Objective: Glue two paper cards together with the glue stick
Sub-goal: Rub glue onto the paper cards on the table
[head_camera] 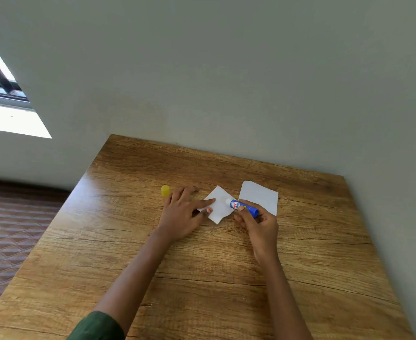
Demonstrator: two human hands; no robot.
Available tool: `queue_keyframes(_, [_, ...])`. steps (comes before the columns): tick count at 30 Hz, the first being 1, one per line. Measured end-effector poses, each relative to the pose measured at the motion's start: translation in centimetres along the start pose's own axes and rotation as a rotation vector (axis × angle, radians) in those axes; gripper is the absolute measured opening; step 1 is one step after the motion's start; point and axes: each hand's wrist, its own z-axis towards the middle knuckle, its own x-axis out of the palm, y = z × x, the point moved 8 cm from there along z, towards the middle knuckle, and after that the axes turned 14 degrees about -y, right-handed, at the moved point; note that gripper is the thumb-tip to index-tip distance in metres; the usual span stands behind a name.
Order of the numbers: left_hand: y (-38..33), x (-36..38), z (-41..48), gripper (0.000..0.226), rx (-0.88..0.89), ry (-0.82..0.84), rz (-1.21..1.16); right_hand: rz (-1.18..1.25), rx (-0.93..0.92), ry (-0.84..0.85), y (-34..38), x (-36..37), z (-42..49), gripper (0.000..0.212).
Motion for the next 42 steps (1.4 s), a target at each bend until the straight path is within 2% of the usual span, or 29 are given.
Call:
queue_keyframes(3, [-0.1, 0.0, 0.7, 0.062, -0.036, 0.125, -0.011, 0.006, -0.011, -0.004, -0.1, 0.2, -0.3, 0.018])
queue_keyframes(6, [-0.1, -0.2, 1.7, 0.036, -0.003, 0.245, 0.029, 0.032, -0.001, 0.01, -0.2, 0.1, -0.3, 0.021])
queue_keyframes(11, [-0.4, -0.6, 3.0, 0.049, 0.059, 0.388, 0.039, -0.002, -0.007, 0.117, -0.2, 0.8, -0.7, 0.019])
queue_keyframes(15, [-0.6, 0.0, 3.9, 0.049, 0.124, 0.523, 0.03, -0.056, -0.073, 0.232, 0.6, 2.6, -1.2, 0.016])
queue_keyframes(19, [-1.2, 0.5, 5.0, 0.051, 0.158, 0.681, -0.043, -0.141, -0.13, 0.271, 0.8, 4.4, -1.1, 0.018])
queue_keyframes(24, [0.1, 1.7, 6.4, 0.042, 0.097, 0.709, -0.087, -0.215, -0.175, 0.286, 0.8, 5.8, -1.0, 0.024])
queue_keyframes(33, [0.7, 2.0, 7.3, 0.048, 0.108, 0.639, -0.137, -0.196, -0.25, 0.326, 2.2, 7.2, -2.2, 0.019])
queue_keyframes(42, [0.7, 2.1, 7.5, 0.039, 0.085, 0.84, -0.135, -0.226, -0.234, 0.294, 1.6, 6.4, -1.6, 0.017])
